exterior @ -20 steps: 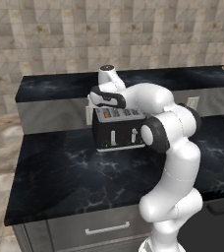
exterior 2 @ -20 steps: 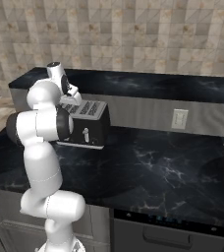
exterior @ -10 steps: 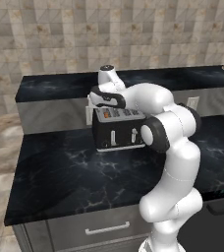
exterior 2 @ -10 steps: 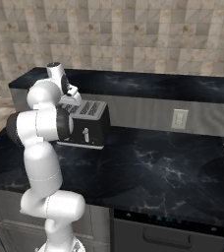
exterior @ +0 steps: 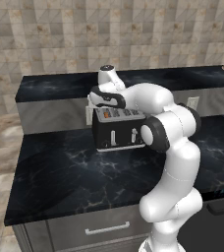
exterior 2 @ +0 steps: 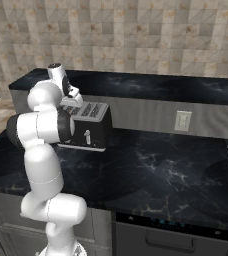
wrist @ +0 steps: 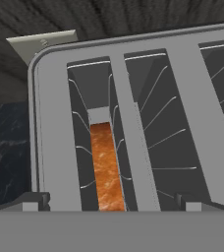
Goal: Start the toaster. Once the lever pops up, take the bread to the plate on the dining counter.
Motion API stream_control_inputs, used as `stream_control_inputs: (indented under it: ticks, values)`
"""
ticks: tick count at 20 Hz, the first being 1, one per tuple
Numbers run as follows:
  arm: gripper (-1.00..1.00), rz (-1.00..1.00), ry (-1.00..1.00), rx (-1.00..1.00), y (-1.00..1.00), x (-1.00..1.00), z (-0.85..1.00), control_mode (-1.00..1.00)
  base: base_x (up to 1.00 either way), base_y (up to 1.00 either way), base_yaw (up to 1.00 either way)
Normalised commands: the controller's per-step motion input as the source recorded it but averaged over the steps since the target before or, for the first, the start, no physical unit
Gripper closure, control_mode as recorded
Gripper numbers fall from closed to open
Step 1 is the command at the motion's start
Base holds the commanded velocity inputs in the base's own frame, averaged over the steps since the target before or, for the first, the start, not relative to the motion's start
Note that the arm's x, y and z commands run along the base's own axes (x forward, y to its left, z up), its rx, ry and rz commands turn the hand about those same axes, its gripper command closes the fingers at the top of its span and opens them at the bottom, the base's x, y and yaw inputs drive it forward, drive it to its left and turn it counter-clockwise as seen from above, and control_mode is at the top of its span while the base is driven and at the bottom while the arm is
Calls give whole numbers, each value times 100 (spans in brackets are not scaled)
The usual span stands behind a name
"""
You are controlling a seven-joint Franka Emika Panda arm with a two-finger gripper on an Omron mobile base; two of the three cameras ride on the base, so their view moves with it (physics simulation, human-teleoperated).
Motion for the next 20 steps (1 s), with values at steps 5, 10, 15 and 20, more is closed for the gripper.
stream_control_inputs:
  ticks: [5,10,15,20]
  values:
    - [-100,0,0,0,0,0,0,-100,0,0,0]
    - [-100,0,0,0,0,0,0,-100,0,0,0]
    - [-100,0,0,0,0,0,0,-100,0,0,0]
    - [-100,0,0,0,0,0,0,-100,0,0,0]
